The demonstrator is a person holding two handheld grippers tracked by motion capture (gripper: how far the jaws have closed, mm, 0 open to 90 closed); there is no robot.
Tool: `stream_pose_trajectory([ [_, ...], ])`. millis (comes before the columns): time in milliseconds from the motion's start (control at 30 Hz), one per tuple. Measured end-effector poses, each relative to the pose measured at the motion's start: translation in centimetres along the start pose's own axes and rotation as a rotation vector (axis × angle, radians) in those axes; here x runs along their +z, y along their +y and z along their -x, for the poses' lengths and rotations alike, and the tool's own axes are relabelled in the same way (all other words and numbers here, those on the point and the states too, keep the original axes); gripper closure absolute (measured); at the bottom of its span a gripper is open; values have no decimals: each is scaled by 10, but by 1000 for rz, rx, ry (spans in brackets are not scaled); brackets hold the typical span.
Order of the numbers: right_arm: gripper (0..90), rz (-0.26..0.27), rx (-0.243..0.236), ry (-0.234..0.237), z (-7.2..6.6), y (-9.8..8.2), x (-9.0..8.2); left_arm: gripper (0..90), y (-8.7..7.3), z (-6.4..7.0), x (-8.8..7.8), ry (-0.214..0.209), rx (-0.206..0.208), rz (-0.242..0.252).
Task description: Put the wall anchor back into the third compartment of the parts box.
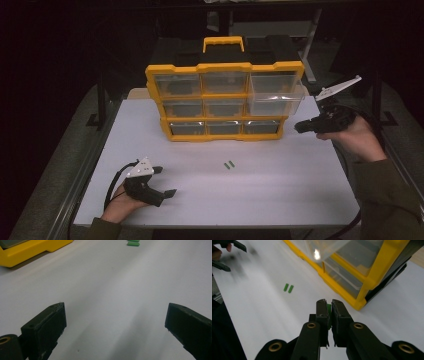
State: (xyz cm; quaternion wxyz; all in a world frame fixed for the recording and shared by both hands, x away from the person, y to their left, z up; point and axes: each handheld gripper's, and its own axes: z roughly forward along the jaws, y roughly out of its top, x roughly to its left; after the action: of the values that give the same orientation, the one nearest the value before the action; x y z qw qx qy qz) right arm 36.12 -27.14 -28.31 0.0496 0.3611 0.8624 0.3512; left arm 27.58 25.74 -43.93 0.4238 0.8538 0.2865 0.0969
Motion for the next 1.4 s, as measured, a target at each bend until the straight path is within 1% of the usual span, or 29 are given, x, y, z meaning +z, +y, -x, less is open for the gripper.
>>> stream_pose_trajectory([
  [233,829,6,3,-3,1,12,-23,29,0,0,1,3,-5,0],
  [300,829,13,-5,1,1,16,-29,24,0,0,1,1,-7,-2],
  [367,829,16,-3,-7,1,20,-36,24,0,0,2,0,-11,-3],
  [467,829,31,-7,-16,1,25,-48,20,0,0,1,0,-5,-2],
  [600,829,50,-8,-20,0,35,-64,19,0,0,1,1,-10,1],
  [700,828,73,-22,-22,-2,43,-76,19,0,-1,1,0,-5,-2],
  [733,827,78,-29,-25,-2,46,-79,20,0,0,1,1,-6,-1],
  [767,827,81,-24,-23,-3,49,-83,19,0,0,1,2,-6,-2],
  [800,827,81,-24,-23,-3,49,-83,20,0,0,1,2,-6,-2],
  [833,827,89,-25,-24,-5,56,-89,19,0,0,1,2,-16,2],
  [900,827,95,-35,-25,-6,61,-94,20,0,0,0,-3,-24,-2],
  [933,827,95,-35,-25,-6,61,-94,20,0,0,0,-3,-24,-2],
  [1067,827,123,-55,-18,-11,73,-101,20,0,-1,1,-2,-21,-8],
  [1133,827,125,-59,-17,-15,79,-102,20,0,-1,1,1,-22,-7],
  [1167,826,126,-71,-16,-16,83,-101,20,0,-1,1,1,-21,-7],
  [1233,826,121,-76,-8,-20,90,-97,20,0,-1,1,1,-22,-2],
  [1400,824,90,-91,-3,-26,104,-84,20,-1,0,1,4,-29,3],
])
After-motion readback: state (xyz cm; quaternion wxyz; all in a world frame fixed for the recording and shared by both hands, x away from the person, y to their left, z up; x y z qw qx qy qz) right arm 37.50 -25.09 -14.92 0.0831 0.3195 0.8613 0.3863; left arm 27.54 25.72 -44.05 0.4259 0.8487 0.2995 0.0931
